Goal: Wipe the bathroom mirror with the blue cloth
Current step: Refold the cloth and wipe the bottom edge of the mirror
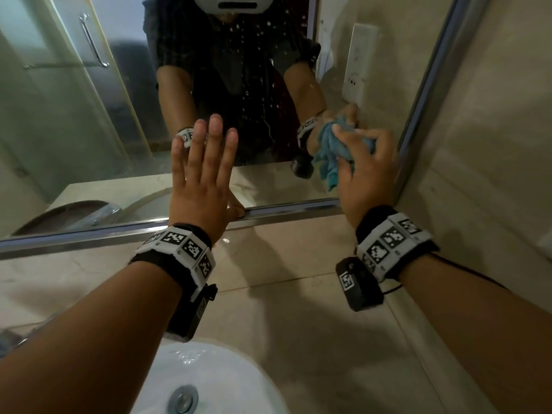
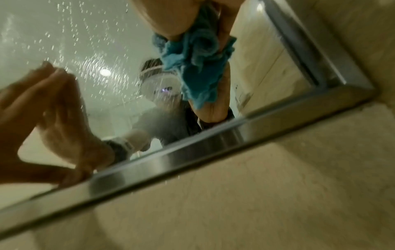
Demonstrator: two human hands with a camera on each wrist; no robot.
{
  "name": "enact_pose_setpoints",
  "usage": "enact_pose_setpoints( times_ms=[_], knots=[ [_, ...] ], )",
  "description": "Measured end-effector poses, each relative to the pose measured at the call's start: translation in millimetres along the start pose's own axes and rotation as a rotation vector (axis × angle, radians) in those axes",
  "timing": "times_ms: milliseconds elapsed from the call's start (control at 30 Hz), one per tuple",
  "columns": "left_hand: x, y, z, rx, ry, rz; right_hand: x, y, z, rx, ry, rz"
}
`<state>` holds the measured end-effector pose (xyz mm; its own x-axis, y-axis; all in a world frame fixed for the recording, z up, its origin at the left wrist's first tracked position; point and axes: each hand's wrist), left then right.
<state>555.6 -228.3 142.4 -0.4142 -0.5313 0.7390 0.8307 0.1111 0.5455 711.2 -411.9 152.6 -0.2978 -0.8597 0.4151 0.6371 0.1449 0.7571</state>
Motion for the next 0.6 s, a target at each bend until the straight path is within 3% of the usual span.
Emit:
enact_pose_setpoints(
  times_ms=[33, 100, 233, 267, 400, 500, 600],
  knots=[
    [0.5, -0.3, 0.1, 0.002, -0.009, 0.004, -2.3, -5.7, 5.3, -0.010, -0.070, 0.014],
    [0.8, -0.6, 0.4, 0.003, -0.008, 0.011, -10.2, -29.1, 5.3, 0.046, -0.161, 0.190],
    [3.4, -0.9, -1.3, 0.009, -0.037, 0.028, -16.0, -56.2, 1.4, 0.154, -0.126, 0.449],
    [3.7, -1.0, -1.3, 0.013, -0.043, 0.033, -14.5, -55.3, -4.5, 0.197, -0.151, 0.439],
    [3.4, -1.3, -1.8, 0.006, -0.035, 0.028, -0.6, -45.6, -38.6, 0.105, -0.127, 0.300],
    [1.9, -1.0, -1.4, -0.002, -0.032, 0.015, 7.3, -37.8, -63.9, -0.198, -0.020, 0.204],
    [-0.3, -0.3, -1.0, -0.010, -0.034, 0.002, -3.4, -34.1, -63.1, -0.332, 0.032, -0.014]
  ],
)
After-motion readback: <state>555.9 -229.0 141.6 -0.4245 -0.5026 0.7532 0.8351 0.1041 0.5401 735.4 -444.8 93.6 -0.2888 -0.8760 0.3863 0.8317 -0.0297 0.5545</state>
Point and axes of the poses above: each hand's wrist, its own y-axis towards the middle knuckle, its own x-axis out of the back of the hand, z = x × y, and after that the axes turned 9 degrees about -x, right-handed
